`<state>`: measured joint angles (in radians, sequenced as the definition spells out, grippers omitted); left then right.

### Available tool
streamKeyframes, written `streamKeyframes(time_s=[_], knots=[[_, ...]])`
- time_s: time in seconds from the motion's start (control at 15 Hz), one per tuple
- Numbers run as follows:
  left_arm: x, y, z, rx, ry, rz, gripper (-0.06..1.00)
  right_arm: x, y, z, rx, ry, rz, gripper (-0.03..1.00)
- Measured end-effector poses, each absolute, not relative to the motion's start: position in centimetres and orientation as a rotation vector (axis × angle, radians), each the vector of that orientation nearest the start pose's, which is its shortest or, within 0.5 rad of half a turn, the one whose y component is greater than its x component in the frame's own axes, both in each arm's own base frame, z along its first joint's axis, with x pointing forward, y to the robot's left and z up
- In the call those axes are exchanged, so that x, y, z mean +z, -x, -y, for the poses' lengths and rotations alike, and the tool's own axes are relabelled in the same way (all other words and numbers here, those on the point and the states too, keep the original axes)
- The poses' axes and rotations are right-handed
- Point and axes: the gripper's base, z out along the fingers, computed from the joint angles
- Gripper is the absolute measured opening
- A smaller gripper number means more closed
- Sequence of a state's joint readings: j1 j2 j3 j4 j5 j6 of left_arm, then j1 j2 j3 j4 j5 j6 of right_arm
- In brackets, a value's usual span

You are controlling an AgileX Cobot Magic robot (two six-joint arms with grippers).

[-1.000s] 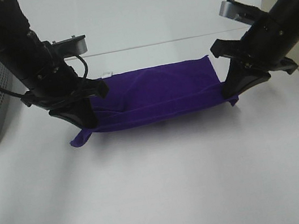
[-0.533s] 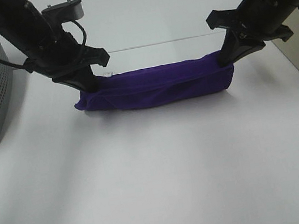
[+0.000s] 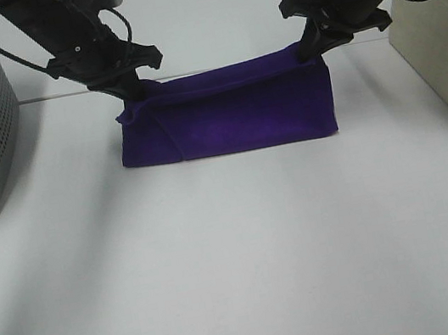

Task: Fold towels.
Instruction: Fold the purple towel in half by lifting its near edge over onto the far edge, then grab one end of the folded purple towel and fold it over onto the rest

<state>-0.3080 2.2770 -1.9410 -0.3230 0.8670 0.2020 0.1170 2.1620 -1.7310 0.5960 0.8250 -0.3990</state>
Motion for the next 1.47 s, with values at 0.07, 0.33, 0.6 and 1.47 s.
streamKeyframes(time_s=[0.07, 0.33, 0.6, 1.47], knots=[[18.6, -48.1, 17.0, -0.427, -0.462, -2.638, 0.01, 19.2, -47.4, -9.3, 0.612, 0.254, -2.602, 0.02], [15.4, -50.6, 17.5, -0.421, -0.478, -2.639, 0.01, 17.1, -50.1, -9.6, 0.596, 0.258, -2.6, 0.02], [13.9, -51.0, 17.6, -0.412, -0.494, -2.66, 0.03, 15.3, -50.1, -9.2, 0.543, 0.249, -2.667, 0.03], [13.8, -51.6, 10.0, -0.643, -0.25, -2.881, 0.83, 21.1, -46.5, -8.7, 0.535, 0.368, -2.862, 0.9]])
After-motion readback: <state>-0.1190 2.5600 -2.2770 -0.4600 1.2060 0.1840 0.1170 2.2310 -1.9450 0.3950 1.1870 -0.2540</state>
